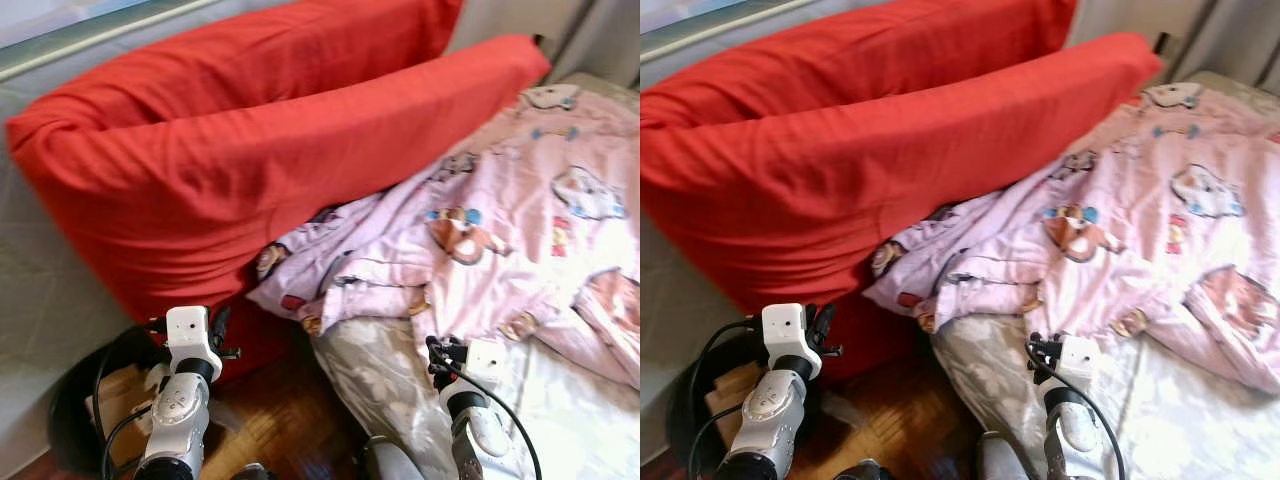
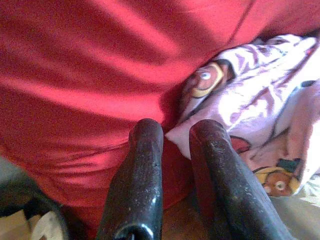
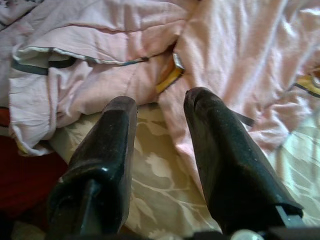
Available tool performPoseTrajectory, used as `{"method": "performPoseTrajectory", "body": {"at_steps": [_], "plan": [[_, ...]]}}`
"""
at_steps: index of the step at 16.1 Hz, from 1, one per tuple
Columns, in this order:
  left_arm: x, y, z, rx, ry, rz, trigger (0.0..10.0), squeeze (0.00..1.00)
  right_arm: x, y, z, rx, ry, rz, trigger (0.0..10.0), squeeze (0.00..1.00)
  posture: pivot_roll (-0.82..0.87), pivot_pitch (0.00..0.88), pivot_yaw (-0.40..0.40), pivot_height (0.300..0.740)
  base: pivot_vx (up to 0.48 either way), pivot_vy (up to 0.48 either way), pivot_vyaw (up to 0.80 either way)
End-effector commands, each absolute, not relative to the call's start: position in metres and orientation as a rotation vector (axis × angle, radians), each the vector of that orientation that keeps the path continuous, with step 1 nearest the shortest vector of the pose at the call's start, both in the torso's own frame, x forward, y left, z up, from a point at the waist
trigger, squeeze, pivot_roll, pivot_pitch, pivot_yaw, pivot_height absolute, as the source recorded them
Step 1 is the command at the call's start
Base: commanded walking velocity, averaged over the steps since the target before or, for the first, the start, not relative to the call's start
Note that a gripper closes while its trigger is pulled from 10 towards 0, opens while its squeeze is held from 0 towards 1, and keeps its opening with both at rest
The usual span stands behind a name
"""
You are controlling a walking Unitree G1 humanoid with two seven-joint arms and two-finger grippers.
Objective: Clean up the room
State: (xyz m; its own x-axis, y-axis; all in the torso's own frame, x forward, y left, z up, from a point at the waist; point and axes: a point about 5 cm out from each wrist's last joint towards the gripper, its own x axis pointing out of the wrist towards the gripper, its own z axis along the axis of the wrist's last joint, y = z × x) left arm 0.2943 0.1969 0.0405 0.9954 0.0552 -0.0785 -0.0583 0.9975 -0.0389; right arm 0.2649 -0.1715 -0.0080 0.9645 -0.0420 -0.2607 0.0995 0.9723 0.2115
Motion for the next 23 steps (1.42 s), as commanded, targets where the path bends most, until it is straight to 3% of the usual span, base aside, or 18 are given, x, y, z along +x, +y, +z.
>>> {"method": "performPoseTrajectory", "body": {"at_steps": [1,10,23], "plan": [[0.290,0.201,0.036,-0.055,0.103,0.074,10.0,0.00,0.258,-0.172,-0.014,0.234,0.288,-0.080,10.0,0.00,-0.01,0.190,0.022,0.676,0.000,0.480,-0.76],[0.294,0.201,0.044,-0.021,0.073,0.055,10.0,0.00,0.259,-0.172,-0.014,0.242,0.294,-0.095,10.0,0.00,0.00,0.208,0.028,0.676,0.000,0.041,-0.15],[0.295,0.198,0.048,0.009,0.064,0.040,10.0,0.00,0.264,-0.194,-0.006,0.208,0.250,-0.186,10.0,0.00,0.01,0.220,0.032,0.667,0.000,0.000,-0.12]]}}
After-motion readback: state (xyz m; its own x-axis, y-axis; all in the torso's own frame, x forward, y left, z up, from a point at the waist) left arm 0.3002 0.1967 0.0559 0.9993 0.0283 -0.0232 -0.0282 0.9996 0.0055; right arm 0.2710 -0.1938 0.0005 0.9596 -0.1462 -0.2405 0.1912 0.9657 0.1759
